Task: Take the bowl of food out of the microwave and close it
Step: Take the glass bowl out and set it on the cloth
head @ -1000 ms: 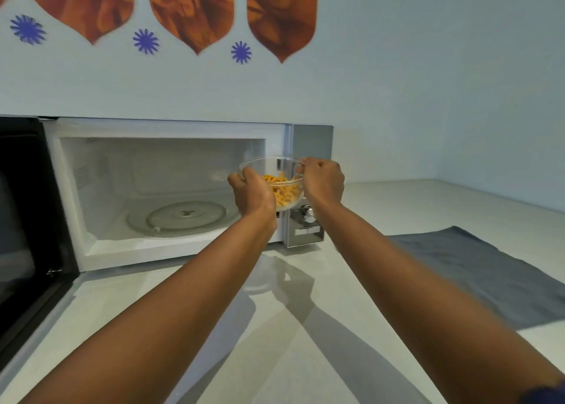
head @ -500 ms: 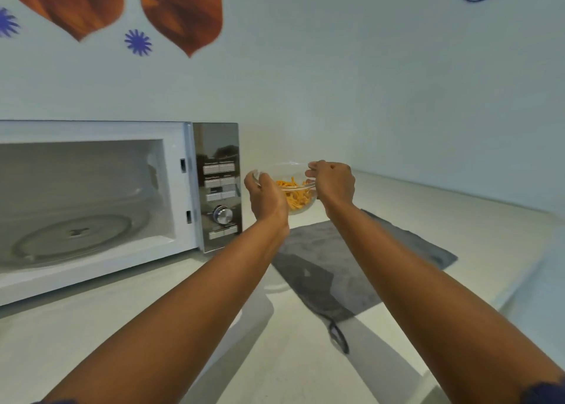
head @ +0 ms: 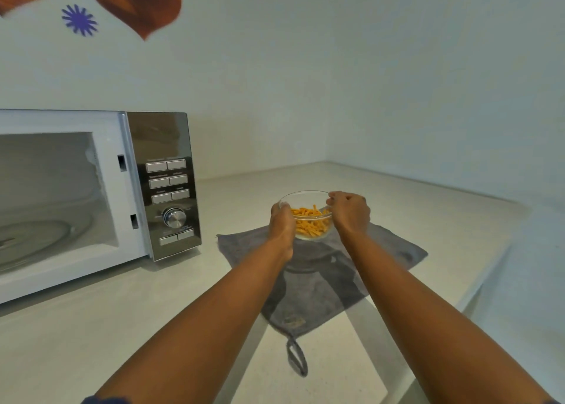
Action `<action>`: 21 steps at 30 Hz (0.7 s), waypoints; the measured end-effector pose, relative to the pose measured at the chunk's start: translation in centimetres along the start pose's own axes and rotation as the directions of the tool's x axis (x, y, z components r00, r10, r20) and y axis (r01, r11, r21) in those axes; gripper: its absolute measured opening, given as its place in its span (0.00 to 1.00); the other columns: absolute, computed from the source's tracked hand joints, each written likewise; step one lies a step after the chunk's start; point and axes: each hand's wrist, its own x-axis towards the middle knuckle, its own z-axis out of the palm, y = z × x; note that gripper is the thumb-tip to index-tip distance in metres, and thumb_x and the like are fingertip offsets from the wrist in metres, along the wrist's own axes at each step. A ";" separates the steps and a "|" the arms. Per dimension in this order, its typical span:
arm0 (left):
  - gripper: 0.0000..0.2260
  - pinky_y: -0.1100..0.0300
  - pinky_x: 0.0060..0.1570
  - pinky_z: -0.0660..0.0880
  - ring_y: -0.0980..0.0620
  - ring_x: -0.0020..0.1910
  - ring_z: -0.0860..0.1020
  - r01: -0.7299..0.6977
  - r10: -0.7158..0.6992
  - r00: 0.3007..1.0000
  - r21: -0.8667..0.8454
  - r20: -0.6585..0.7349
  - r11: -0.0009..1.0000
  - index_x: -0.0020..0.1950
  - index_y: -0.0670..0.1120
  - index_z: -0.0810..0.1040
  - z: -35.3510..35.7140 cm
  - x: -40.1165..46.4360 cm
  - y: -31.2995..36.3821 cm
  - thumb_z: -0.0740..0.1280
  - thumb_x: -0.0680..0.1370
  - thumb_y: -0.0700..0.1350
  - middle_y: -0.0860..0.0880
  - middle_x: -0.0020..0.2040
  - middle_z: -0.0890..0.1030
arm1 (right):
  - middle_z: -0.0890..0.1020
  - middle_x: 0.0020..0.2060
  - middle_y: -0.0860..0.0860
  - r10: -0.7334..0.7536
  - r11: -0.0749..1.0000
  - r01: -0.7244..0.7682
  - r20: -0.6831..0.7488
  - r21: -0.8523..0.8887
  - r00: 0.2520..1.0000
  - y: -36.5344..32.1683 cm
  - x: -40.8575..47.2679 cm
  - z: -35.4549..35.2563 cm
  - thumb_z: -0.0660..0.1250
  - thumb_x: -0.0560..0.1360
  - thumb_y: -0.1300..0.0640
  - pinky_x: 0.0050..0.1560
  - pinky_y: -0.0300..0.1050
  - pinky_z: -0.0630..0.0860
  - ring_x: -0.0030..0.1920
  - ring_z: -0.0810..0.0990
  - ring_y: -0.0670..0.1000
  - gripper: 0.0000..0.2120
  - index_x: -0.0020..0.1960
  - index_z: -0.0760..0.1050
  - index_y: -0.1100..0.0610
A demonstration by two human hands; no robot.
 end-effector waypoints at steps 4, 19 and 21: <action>0.17 0.48 0.66 0.70 0.42 0.63 0.73 0.034 -0.035 0.999 0.038 0.014 0.999 0.69 0.44 0.64 0.6 1.1 -1.5 0.48 0.82 0.45 0.40 0.66 0.73 | 0.85 0.42 0.58 -0.009 1.000 0.009 -0.015 -0.017 1.000 1.7 0.9 0.0 0.58 0.73 0.55 0.49 0.52 0.77 0.43 0.82 0.58 0.15 0.41 0.80 0.61; 0.17 0.49 0.61 0.74 0.40 0.62 0.75 0.141 -0.146 0.989 0.131 0.032 0.981 0.70 0.44 0.62 1.2 2.2 -4.2 0.48 0.83 0.46 0.37 0.65 0.73 | 0.83 0.45 0.64 0.003 0.997 0.003 0.071 -0.074 0.997 6.0 2.3 0.5 0.56 0.76 0.56 0.53 0.62 0.76 0.46 0.81 0.63 0.17 0.45 0.78 0.68; 0.17 0.49 0.60 0.74 0.40 0.61 0.75 0.137 -0.142 0.989 0.144 0.029 0.980 0.70 0.44 0.62 1.2 2.3 -4.2 0.48 0.83 0.46 0.37 0.65 0.74 | 0.84 0.46 0.64 0.000 0.998 0.005 0.078 -0.070 0.997 6.1 2.4 0.6 0.56 0.76 0.57 0.54 0.62 0.76 0.47 0.81 0.62 0.16 0.45 0.78 0.67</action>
